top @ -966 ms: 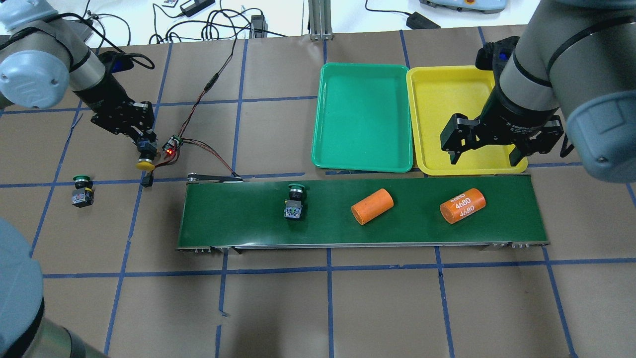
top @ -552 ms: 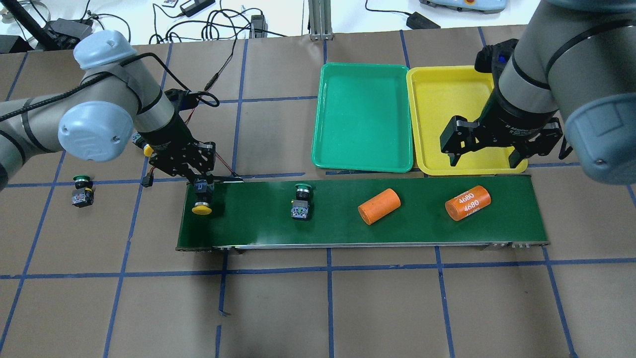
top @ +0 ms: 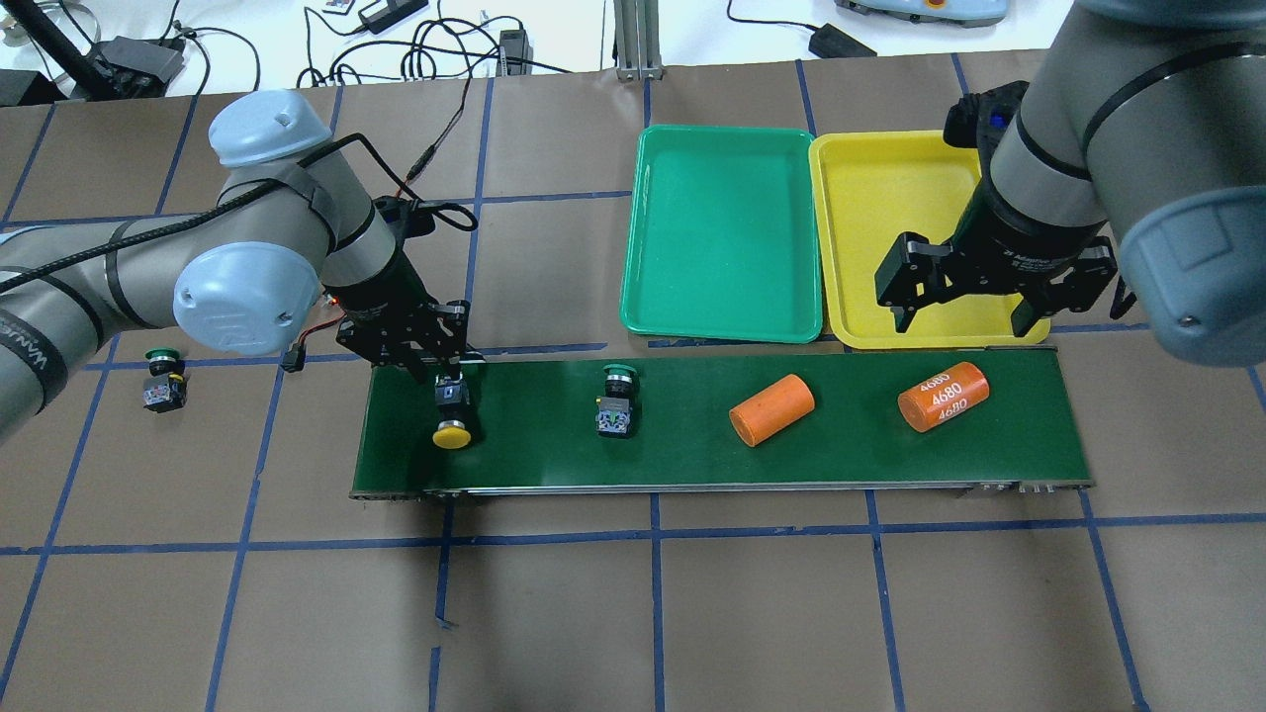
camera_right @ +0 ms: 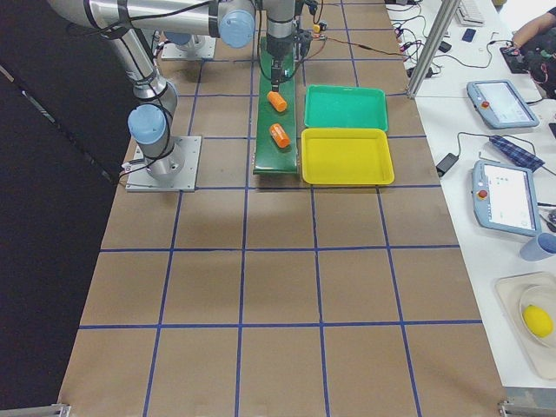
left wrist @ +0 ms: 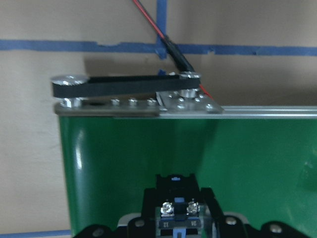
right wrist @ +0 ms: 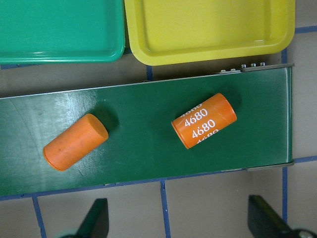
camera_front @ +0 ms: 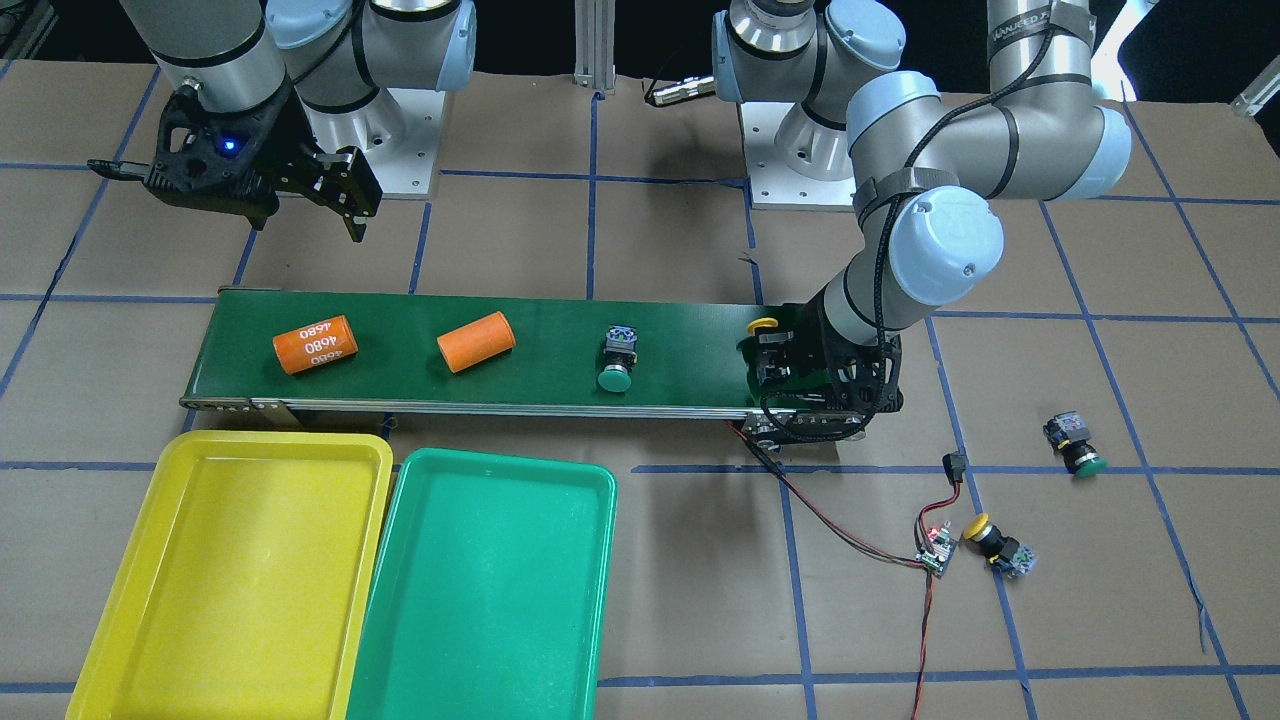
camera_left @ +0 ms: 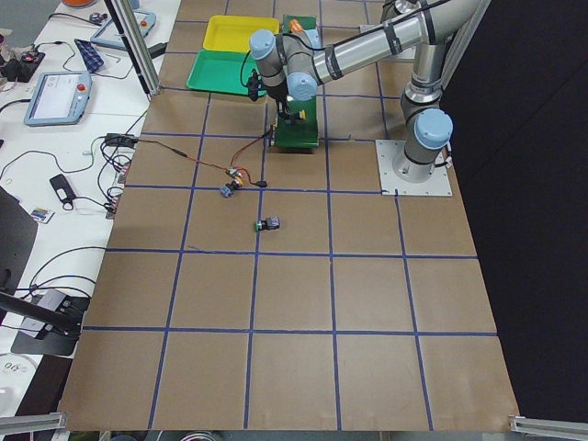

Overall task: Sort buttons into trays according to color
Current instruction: 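Move the left gripper to the second yellow push-button and grasp it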

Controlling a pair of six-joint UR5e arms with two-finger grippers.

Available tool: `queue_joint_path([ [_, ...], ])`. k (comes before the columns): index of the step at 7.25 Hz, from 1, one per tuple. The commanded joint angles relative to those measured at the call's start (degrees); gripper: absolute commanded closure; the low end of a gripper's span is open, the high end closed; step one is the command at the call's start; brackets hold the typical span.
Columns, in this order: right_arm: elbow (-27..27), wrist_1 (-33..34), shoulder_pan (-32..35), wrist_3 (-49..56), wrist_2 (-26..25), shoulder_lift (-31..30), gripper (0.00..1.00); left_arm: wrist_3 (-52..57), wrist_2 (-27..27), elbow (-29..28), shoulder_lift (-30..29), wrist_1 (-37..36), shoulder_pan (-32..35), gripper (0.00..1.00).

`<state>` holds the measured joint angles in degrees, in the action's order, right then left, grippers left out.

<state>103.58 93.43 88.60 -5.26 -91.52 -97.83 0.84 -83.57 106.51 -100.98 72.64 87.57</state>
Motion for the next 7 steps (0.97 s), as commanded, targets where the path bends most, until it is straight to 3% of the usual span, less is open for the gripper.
queue_joint_path([
  [1, 0.48, -0.09, 0.0, -1.15, -0.07, 0.01, 0.0, 1.86, -0.54, -5.83, -0.95, -0.58, -4.83, 0.05],
  [3, 0.48, 0.09, 0.0, -1.06, -0.07, 0.27, 0.0, 2.4, -0.8, -16.71, -8.84, -0.57, -11.26, 0.0],
  [4, 0.48, 0.17, 0.0, -1.06, -0.07, 0.27, 0.0, 3.8, -5.5, -23.21, -14.01, -0.57, -13.02, 0.0],
  [5, 0.48, 0.7, 0.08, -0.72, -0.07, 0.36, 0.0, 11.91, -6.16, -28.06, -19.55, -0.57, -15.91, 0.0],
  [7, 0.48, 0.7, 0.08, -1.06, -0.15, 0.97, 0.0, 14.62, -5.73, -29.34, -25.48, -1.19, -19.8, 0.0],
])
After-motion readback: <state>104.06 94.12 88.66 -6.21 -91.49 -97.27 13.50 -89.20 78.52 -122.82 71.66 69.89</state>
